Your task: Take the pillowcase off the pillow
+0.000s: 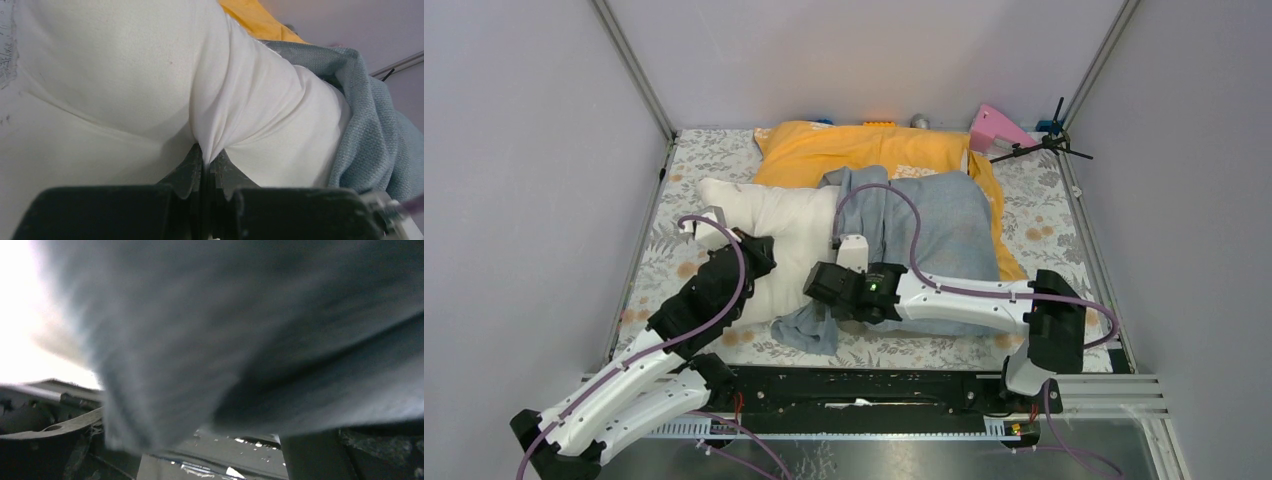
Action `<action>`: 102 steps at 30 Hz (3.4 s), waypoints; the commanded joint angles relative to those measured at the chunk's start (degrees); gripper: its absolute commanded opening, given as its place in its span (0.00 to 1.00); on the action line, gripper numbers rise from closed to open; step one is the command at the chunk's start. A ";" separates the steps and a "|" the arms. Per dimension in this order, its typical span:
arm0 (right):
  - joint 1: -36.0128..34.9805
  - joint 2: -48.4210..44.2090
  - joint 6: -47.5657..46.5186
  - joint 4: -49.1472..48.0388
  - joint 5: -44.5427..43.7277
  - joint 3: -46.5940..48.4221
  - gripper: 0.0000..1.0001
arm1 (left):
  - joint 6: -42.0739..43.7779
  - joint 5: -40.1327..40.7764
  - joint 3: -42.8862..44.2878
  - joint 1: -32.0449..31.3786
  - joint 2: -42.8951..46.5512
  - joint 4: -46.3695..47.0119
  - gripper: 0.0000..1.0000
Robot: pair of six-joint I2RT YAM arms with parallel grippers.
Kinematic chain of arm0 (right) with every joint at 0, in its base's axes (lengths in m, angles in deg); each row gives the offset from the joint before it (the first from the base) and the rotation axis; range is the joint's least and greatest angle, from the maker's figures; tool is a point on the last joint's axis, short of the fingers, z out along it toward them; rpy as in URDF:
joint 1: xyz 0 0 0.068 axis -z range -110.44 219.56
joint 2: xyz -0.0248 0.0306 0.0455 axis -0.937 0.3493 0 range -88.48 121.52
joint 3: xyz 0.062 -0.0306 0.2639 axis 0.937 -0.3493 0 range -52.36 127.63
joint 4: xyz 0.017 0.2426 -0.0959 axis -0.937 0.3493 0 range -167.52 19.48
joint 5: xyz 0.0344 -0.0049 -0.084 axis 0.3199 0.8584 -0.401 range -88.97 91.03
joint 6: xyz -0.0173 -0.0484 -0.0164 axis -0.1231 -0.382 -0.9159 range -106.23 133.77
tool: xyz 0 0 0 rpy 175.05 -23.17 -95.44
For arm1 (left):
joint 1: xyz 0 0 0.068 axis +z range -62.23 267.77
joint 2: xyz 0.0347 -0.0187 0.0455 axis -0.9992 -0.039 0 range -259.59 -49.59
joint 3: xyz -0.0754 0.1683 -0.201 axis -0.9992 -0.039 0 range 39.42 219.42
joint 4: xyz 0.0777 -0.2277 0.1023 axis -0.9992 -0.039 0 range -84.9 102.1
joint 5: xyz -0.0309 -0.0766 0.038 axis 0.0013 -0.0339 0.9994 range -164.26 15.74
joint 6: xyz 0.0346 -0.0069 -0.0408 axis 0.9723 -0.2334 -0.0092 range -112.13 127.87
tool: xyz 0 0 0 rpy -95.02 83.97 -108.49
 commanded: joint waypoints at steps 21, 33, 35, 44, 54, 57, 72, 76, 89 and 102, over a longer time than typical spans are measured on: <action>34.48 -35.89 -11.33 5.21 -14.34 -23.49 0.36 | 4.45 6.82 6.51 0.07 2.50 -0.84 0.00; 34.42 -41.77 -28.59 -9.26 18.52 -23.55 0.68 | 2.03 5.44 5.84 0.08 1.75 0.90 0.00; 34.22 -39.98 -27.47 -9.49 22.72 -22.70 0.70 | 1.99 5.31 4.43 0.07 2.74 2.91 0.00; 16.79 -33.46 -23.15 -11.08 16.55 -14.76 0.99 | 1.00 4.32 3.24 0.07 3.18 4.02 0.00; 1.98 -18.51 -12.84 -10.35 -1.83 -5.74 1.00 | -0.17 3.99 2.99 0.07 2.72 4.32 0.00; 1.97 -14.57 -7.30 -6.53 -8.18 -4.11 1.00 | -0.17 3.95 2.86 0.10 2.57 4.31 0.00; 21.68 -19.66 -11.71 2.59 -15.07 -19.33 0.98 | 3.19 8.69 2.74 0.11 6.67 1.38 0.00; 31.85 -26.90 -16.89 1.82 -14.06 -24.97 0.96 | 3.98 9.57 3.15 0.11 7.35 0.86 0.00; 41.69 -30.09 -23.88 -5.89 2.07 -26.84 0.57 | 4.64 10.74 3.86 0.09 6.93 -0.07 0.00; 41.66 -46.78 -36.54 -8.79 11.14 -20.11 0.17 | 12.93 3.74 19.38 2.87 -13.55 -2.77 0.00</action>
